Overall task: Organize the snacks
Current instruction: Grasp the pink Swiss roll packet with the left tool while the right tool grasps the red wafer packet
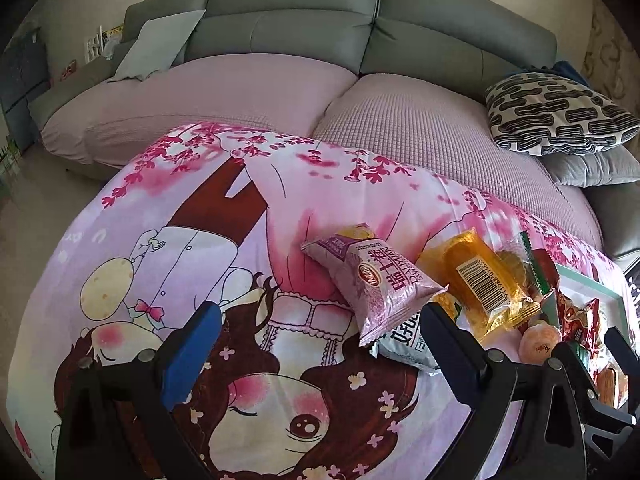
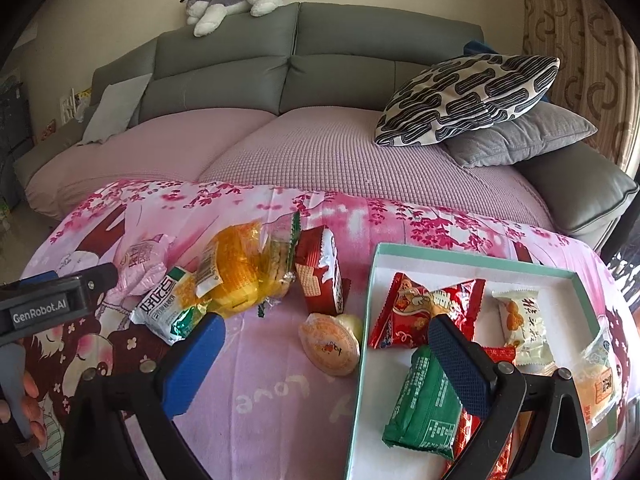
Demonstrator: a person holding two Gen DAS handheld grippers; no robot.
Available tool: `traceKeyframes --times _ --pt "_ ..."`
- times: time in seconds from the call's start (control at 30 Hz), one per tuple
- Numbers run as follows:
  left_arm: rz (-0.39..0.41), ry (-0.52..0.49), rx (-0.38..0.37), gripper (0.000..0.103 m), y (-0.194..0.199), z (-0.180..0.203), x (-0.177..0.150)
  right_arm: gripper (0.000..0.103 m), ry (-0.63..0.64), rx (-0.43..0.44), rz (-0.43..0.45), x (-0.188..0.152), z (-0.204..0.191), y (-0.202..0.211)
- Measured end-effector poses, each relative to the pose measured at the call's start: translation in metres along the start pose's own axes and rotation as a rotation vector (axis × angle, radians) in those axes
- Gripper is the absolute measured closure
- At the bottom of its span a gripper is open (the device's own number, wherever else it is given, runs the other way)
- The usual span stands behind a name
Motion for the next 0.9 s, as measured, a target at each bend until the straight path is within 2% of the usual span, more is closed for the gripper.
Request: traceKeyframes --times 0.2,0.4,0.57,0.83,0.9 --pt "0.000 0.032 -0.073 0.004 -0.005 0.014 0.011 0.009 -0.035 -0.004 0.024 0.018 0.012 -0.011" --pt "-0.021 0.052 -0.064 0.004 -0.025 0.017 0.020 0.027 -0.029 0.007 0.021 0.028 0.014 -0.029" --pt "-0.040 0.051 -0.052 0.005 -0.043 0.020 0.022 0.035 -0.044 0.006 0.011 0.026 0.019 -0.037" --pt "-0.074 0.049 -0.030 0.005 -0.064 0.023 0.019 0.036 -0.006 0.033 -0.023 0.025 0.012 -0.054" --pt "-0.081 0.048 -0.026 0.009 -0.068 0.022 0.017 0.045 0.000 0.034 -0.038 0.023 0.009 -0.060"
Point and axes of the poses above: each gripper's, at about its wrist camera, not at the fingertips, and y roughly against the way its jaws point, z to its right, x to its top, the point moved 6 cm from there along -y, roughly the way its jaws point, and after that the axes turned 14 degrees about y, right-handed, at the moved point
